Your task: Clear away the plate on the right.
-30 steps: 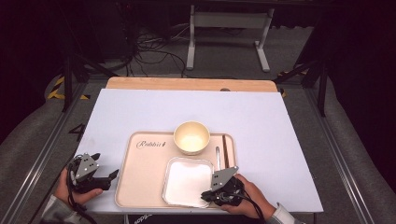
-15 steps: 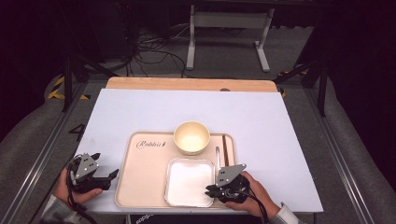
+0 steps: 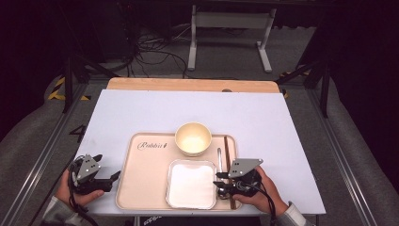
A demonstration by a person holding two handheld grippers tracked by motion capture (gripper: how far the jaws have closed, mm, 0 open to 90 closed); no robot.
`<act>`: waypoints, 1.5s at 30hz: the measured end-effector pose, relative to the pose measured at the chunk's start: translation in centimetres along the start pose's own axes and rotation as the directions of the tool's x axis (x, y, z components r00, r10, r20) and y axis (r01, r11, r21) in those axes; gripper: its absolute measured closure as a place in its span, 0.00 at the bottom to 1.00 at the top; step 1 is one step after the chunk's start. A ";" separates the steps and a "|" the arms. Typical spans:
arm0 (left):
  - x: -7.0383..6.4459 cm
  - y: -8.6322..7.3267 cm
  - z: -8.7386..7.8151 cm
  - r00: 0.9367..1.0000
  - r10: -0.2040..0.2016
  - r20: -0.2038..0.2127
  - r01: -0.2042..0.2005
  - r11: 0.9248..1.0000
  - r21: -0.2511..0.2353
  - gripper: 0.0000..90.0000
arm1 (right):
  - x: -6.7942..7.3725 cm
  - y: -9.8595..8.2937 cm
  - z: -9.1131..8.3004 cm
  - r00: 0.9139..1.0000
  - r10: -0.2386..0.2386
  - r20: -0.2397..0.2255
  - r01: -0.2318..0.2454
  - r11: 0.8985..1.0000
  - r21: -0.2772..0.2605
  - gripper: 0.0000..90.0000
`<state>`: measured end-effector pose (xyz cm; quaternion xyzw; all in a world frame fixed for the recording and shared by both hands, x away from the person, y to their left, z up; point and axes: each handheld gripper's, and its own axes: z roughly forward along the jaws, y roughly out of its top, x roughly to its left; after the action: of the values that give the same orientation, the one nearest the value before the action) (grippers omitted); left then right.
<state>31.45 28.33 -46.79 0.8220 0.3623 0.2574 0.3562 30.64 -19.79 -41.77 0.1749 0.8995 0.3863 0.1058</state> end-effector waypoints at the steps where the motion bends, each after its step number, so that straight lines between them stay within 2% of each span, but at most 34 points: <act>1: 0.0 0.0 0.0 1.000 0.000 0.000 0.000 1.000 0.002 0.14 | -0.1 0.0 -0.2 1.000 0.002 0.017 -0.002 1.000 -0.005 0.76; 5: 0.0 0.0 0.0 1.000 -0.004 0.001 0.004 1.000 0.003 0.14 | -1.0 0.0 -1.3 0.998 0.002 0.070 0.000 1.000 -0.027 0.74; 11: 0.1 0.0 0.1 1.000 0.000 -0.001 0.000 1.000 0.005 0.14 | -2.5 -0.3 -2.9 0.990 0.029 0.138 -0.021 0.998 -0.060 0.71; 15: 0.1 0.0 0.2 1.000 -0.002 0.001 0.002 1.000 0.007 0.14 | -3.5 -0.8 -3.8 0.977 0.047 0.206 -0.033 0.997 -0.071 0.66; 16: 0.1 0.0 0.2 1.000 -0.002 0.001 0.002 1.000 0.007 0.14 | -3.5 -0.8 -3.8 0.977 0.047 0.206 -0.033 0.997 -0.071 0.66; 17: 0.0 0.0 0.3 1.000 0.000 0.005 0.000 1.000 0.008 0.14 | -4.0 -1.2 -4.1 0.972 0.052 0.229 -0.037 0.997 -0.071 0.65; 18: 0.0 0.1 0.3 1.000 0.002 0.007 -0.002 1.000 0.006 0.14 | -4.0 -1.2 -4.1 0.972 0.052 0.229 -0.037 0.997 -0.071 0.65; 21: 0.0 0.0 0.3 1.000 -0.002 0.008 0.002 1.000 0.006 0.14 | -4.7 -2.1 -4.8 0.956 0.041 0.290 -0.022 0.997 -0.070 0.64; 25: 0.0 0.0 0.3 1.000 -0.006 0.011 0.006 1.000 0.005 0.14 | -5.1 -2.8 -5.1 0.950 0.062 0.305 -0.039 0.996 -0.081 0.59; 27: 0.1 0.0 0.2 1.000 -0.001 0.002 0.001 1.000 0.006 0.14 | -5.4 -3.6 -5.5 0.944 0.079 0.320 -0.052 0.994 -0.091 0.55; 30: 0.1 0.1 0.3 1.000 -0.003 0.009 0.003 1.000 0.005 0.14 | -5.6 -4.8 -6.1 0.929 0.111 0.353 -0.074 0.990 -0.117 0.50; 31: 0.1 0.1 0.3 1.000 -0.003 0.009 0.003 1.000 0.004 0.14 | -5.6 -4.8 -6.1 0.929 0.111 0.353 -0.074 0.990 -0.117 0.50; 33: 0.1 0.2 0.3 1.000 -0.002 0.008 0.002 1.000 0.002 0.14 | -5.8 -5.9 -6.2 0.922 0.121 0.367 -0.083 0.990 -0.117 0.47; 36: 0.2 0.2 0.3 1.000 0.000 0.010 0.000 1.000 -0.002 0.14 | -6.1 -7.3 -6.3 0.908 0.153 0.389 -0.111 0.985 -0.130 0.37; 39: 0.3 0.2 0.2 1.000 -0.002 0.002 0.002 1.000 -0.004 0.14 | -6.5 -8.9 -6.2 0.889 0.211 0.407 -0.156 0.974 -0.165 0.24; 41: 0.3 0.1 0.2 1.000 0.000 0.001 0.000 1.000 -0.003 0.13 | -6.7 -9.6 -6.2 0.882 0.245 0.403 -0.184 0.966 -0.183 0.20; 42: 0.3 0.1 0.2 1.000 0.000 0.001 0.000 1.000 -0.003 0.13 | -6.7 -9.6 -6.2 0.882 0.245 0.403 -0.184 0.966 -0.183 0.20; 43: 0.2 0.2 0.2 1.000 -0.002 0.005 0.002 1.000 -0.002 0.13 | -6.8 -10.1 -6.1 0.878 0.265 0.399 -0.201 0.960 -0.196 0.17; 45: 0.1 0.4 0.4 1.000 0.004 0.011 -0.004 1.000 0.004 0.12 | -7.0 -10.3 -5.9 0.862 0.287 0.419 -0.220 0.954 -0.201 0.11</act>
<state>31.94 28.13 -46.70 0.8247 0.3593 0.2528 0.3562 32.73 -33.06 -44.95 0.3670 0.7898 0.4117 0.2684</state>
